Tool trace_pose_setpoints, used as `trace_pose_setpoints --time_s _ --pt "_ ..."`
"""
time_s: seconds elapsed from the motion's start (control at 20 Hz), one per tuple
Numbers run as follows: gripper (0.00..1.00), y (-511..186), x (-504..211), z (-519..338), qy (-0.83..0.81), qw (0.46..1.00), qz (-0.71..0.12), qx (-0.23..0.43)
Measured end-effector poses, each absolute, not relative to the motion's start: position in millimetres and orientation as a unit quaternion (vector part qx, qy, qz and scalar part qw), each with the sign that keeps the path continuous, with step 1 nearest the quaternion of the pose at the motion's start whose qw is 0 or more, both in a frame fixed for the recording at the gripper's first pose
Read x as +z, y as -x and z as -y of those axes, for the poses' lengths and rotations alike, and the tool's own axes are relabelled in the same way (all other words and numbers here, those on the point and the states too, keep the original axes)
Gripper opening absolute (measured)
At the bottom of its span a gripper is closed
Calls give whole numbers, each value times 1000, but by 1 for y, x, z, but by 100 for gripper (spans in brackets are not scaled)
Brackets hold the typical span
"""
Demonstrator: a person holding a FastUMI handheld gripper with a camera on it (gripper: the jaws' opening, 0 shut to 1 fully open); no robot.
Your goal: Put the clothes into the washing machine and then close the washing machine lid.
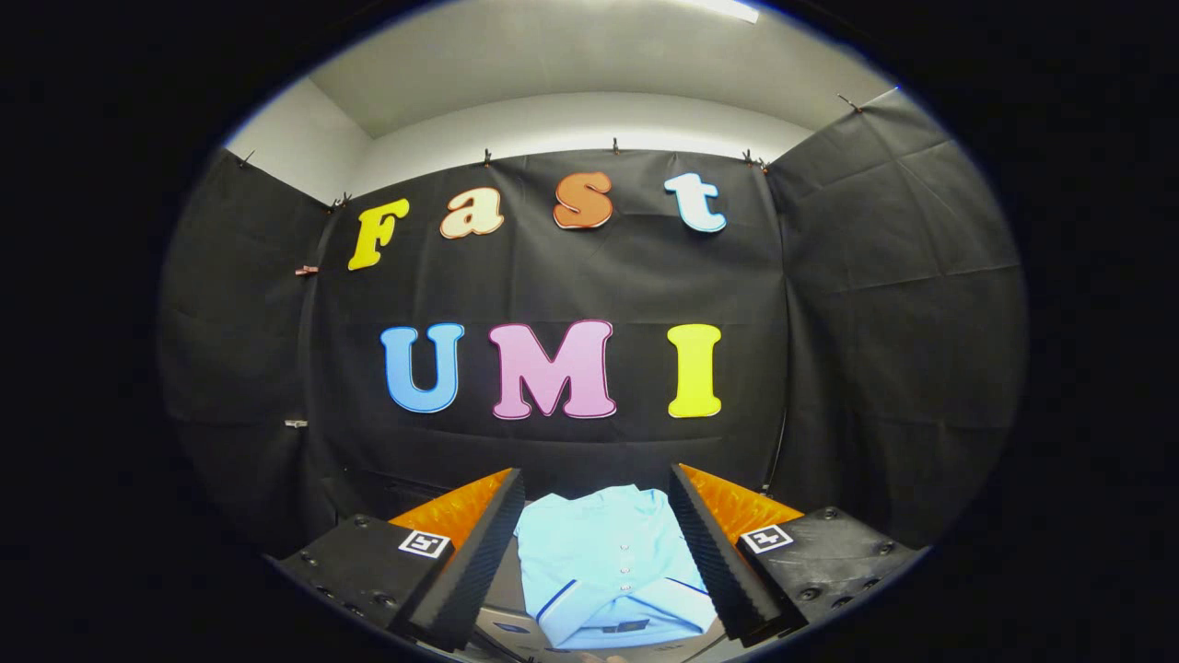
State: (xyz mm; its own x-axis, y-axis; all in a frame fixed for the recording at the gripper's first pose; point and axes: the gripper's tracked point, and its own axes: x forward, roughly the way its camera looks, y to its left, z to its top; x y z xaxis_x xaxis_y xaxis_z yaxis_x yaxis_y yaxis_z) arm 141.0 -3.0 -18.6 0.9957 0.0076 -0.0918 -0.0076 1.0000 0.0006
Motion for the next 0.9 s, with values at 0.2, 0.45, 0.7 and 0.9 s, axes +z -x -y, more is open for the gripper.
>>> trace_pose_setpoints --time_s 0.2,0.45,0.7,0.9 --pt "99 -190 -42 10 -3 997 -78 -5" --pt "99 -245 -82 19 2 991 -134 -16" --pt "99 -284 -123 31 -3 980 -199 -27" --pt "99 -301 -156 36 -12 965 -261 -29"
